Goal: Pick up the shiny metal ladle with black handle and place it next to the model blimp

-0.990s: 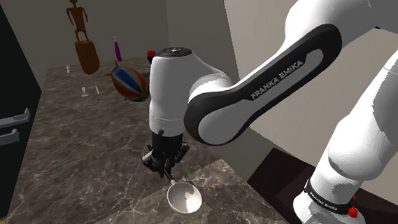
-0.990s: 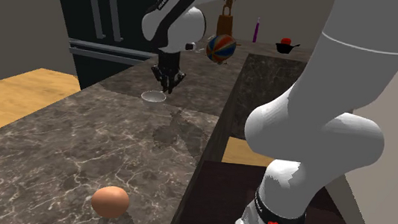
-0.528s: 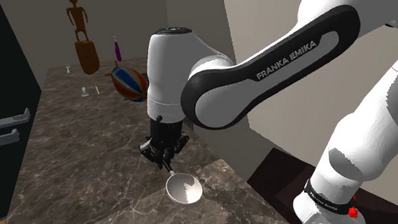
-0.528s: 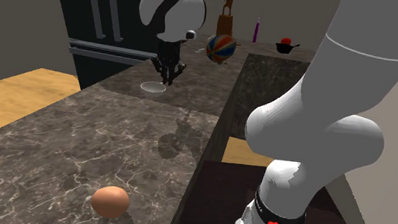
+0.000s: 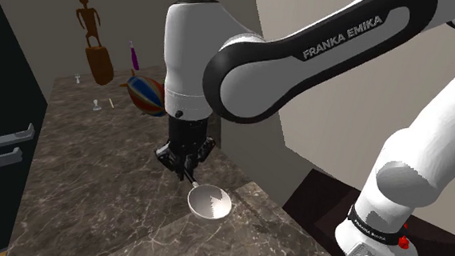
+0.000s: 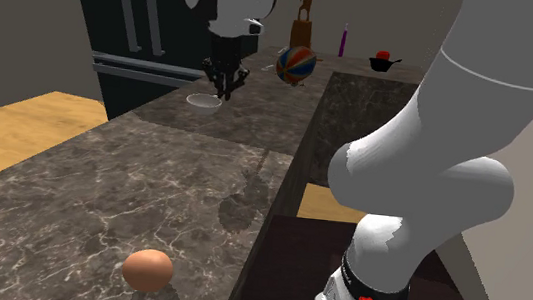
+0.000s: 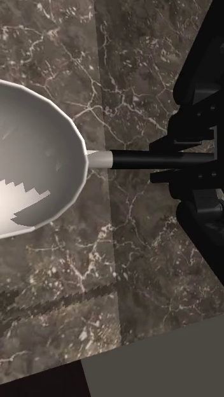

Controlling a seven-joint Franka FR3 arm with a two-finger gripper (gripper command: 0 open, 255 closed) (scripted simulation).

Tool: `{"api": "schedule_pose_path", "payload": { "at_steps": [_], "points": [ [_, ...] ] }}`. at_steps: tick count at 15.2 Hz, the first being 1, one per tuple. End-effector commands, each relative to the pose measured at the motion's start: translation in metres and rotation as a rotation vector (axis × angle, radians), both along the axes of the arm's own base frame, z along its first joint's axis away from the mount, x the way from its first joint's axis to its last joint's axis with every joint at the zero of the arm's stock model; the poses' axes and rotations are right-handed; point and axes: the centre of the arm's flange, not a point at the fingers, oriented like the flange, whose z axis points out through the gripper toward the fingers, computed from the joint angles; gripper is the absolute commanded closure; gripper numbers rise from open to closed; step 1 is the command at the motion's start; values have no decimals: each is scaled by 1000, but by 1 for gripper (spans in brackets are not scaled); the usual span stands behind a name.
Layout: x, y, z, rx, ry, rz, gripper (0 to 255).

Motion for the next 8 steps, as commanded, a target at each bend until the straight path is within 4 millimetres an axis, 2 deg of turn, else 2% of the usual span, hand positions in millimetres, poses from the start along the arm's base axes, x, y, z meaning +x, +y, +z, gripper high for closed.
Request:
{"api": "schedule_pose_path", "payload": {
  "at_steps": [1, 8],
  "points": [
    [0, -1, 11, 0, 0, 0, 255],
    [0, -1, 48, 0, 0, 0, 255]
  ]
}}
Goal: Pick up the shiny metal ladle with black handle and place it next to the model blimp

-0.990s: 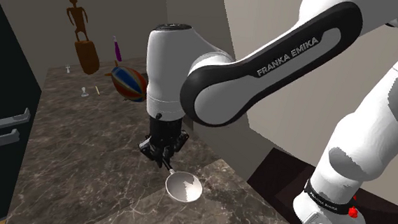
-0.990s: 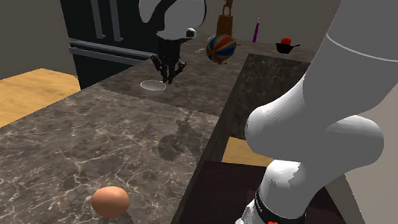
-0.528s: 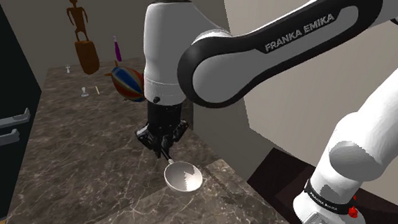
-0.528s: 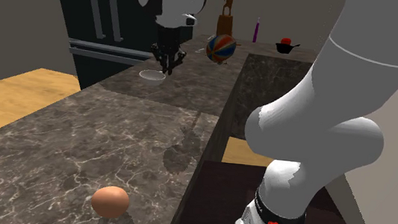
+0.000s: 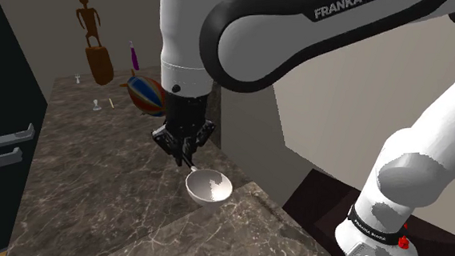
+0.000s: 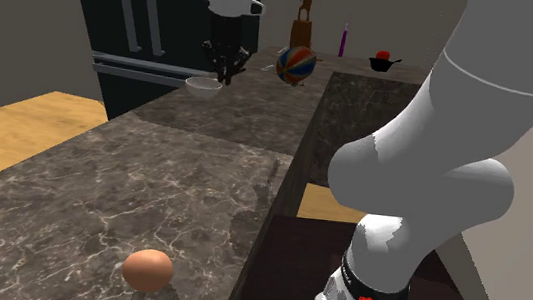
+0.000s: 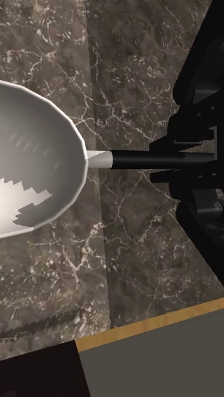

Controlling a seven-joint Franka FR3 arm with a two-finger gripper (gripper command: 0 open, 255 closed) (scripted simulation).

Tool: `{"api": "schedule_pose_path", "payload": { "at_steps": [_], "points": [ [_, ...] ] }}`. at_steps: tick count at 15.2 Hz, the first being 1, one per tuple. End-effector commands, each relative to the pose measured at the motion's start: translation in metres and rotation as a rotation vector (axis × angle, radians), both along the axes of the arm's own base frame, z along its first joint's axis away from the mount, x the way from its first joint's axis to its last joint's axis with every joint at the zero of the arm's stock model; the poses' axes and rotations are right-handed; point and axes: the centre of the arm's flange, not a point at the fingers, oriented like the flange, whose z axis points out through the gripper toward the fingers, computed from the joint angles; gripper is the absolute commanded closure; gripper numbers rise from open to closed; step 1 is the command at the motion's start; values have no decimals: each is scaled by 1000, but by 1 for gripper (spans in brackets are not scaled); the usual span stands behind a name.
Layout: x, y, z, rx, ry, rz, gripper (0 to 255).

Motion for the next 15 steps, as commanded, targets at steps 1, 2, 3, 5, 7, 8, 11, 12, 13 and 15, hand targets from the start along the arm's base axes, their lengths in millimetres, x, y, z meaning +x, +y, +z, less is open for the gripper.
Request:
{"api": "schedule_pose_path", "payload": {
  "at_steps": [1, 2, 3, 5, 7, 8, 11, 12, 13, 15],
  "points": [
    [0, 0, 10, 0, 0, 0, 255],
    [0, 0, 15, 0, 0, 0, 255],
    [0, 0, 20, 0, 0, 0, 255],
    [0, 0, 31, 0, 0, 0, 255],
    [0, 0, 41, 0, 0, 0, 255],
    [0, 0, 47, 0, 0, 0, 255],
    [0, 0, 62, 0, 0, 0, 255],
    [0, 0, 68, 0, 0, 0, 255],
    [0, 0, 73, 0, 0, 0, 255],
    [0, 0, 84, 0, 0, 0, 255]
  ]
}}
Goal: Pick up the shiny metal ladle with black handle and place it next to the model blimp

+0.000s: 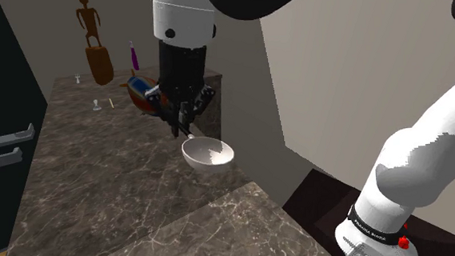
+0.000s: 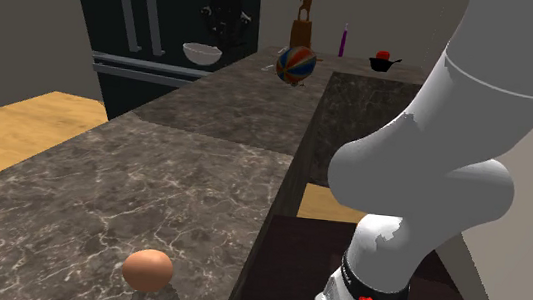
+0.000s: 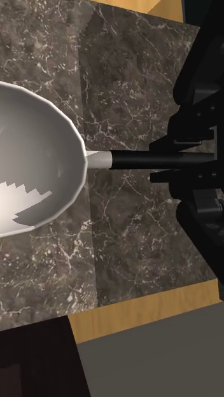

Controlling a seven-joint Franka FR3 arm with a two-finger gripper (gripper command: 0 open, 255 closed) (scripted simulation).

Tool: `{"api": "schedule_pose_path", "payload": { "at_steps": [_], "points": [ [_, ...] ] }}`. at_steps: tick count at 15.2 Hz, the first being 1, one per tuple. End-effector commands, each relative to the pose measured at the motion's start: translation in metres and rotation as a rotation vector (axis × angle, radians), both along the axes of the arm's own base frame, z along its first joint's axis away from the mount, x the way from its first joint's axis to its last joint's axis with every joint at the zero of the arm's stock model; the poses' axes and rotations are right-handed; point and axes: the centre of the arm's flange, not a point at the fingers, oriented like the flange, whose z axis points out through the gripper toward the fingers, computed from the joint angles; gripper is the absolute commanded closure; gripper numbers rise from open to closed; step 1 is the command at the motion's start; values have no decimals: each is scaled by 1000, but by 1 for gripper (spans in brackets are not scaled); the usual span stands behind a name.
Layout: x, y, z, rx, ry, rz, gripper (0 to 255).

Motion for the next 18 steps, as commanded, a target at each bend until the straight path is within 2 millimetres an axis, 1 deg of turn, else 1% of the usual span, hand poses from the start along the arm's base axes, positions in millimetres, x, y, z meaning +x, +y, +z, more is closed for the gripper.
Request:
{"api": "schedule_pose_path", "payload": {
  "at_steps": [1, 2, 18],
  "points": [
    [0, 0, 11, 0, 0, 0, 255],
    [0, 0, 16, 0, 0, 0, 255],
    [158, -141, 16, 0, 0, 0, 255]
  ]
}}
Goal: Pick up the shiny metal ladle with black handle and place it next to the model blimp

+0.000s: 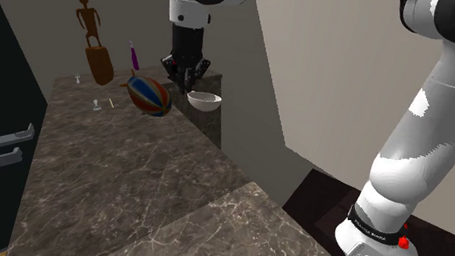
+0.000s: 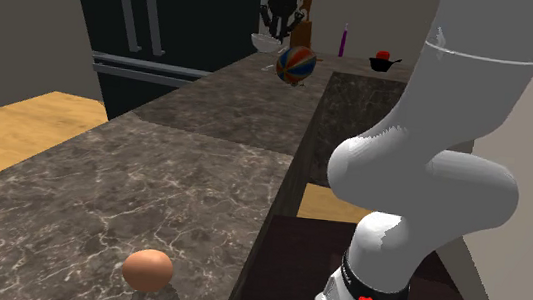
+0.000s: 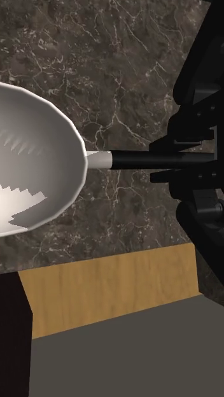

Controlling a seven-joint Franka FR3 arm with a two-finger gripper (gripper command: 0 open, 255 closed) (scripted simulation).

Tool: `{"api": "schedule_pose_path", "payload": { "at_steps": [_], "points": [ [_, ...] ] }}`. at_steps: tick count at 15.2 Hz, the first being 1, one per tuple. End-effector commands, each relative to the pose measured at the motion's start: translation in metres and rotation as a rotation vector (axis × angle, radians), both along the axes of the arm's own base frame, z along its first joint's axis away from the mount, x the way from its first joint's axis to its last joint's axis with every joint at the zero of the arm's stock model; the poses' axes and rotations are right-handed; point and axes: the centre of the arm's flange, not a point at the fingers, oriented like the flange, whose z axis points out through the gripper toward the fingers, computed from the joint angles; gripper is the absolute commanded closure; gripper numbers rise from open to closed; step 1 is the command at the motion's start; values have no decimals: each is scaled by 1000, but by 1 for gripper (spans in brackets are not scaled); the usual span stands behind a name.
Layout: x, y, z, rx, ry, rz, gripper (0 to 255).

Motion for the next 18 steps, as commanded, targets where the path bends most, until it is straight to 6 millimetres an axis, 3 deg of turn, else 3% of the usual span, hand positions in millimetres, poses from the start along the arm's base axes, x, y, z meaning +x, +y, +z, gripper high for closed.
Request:
{"api": "schedule_pose_path", "payload": {
  "at_steps": [1, 15, 18],
  "points": [
    [18, -19, 2, -1, 0, 1, 255],
    [154, -141, 2, -1, 0, 1, 255],
    [154, -141, -14, -1, 0, 1, 255]
  ]
}}
